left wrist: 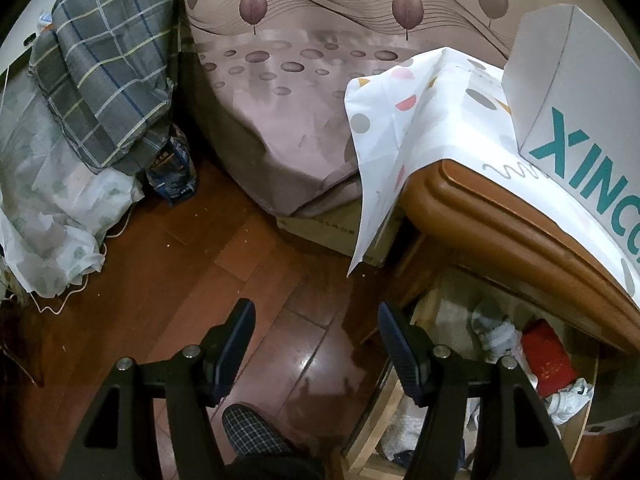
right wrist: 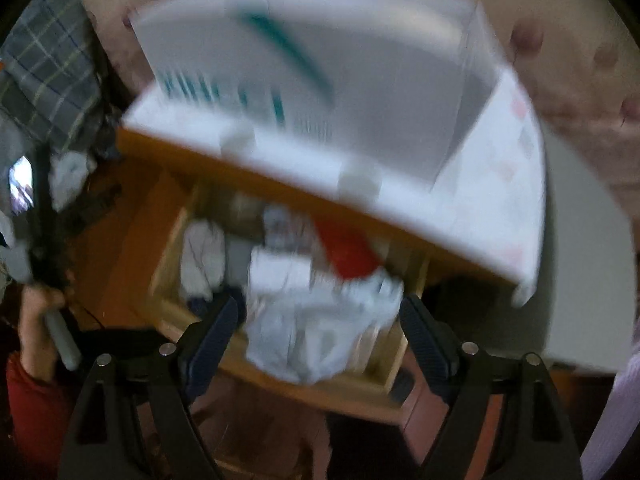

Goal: Take underwear out of drawer
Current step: 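Reach the right tool back into the drawer toward the white garment, then close the right tool on the white garment in the drawer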

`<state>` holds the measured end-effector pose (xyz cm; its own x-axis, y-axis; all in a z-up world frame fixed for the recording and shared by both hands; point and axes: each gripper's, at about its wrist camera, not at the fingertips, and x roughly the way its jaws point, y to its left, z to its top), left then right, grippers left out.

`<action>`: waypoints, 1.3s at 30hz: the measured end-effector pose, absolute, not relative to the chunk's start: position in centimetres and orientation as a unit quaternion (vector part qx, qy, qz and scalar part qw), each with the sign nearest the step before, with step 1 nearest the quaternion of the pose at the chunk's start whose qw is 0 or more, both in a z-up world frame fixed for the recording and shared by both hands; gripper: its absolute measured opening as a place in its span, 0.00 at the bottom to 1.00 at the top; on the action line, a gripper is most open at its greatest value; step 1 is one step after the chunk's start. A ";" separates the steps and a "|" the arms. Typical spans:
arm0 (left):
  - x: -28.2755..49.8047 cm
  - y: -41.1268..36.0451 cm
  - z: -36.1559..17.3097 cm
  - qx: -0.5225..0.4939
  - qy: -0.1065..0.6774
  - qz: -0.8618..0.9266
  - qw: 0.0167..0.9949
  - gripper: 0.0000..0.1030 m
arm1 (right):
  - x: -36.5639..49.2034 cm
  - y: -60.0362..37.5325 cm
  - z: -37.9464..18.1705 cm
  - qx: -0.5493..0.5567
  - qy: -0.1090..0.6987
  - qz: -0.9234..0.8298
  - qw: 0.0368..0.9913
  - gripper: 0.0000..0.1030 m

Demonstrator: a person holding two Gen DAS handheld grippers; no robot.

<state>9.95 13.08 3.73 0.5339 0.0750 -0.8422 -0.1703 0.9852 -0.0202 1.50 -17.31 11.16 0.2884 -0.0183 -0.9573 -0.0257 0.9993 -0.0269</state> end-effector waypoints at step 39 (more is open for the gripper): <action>10.4 10.4 2.1 -0.021 0.512 0.030 0.858 0.64 | 4.9 -18.0 -9.2 0.063 0.768 -0.012 0.637 0.25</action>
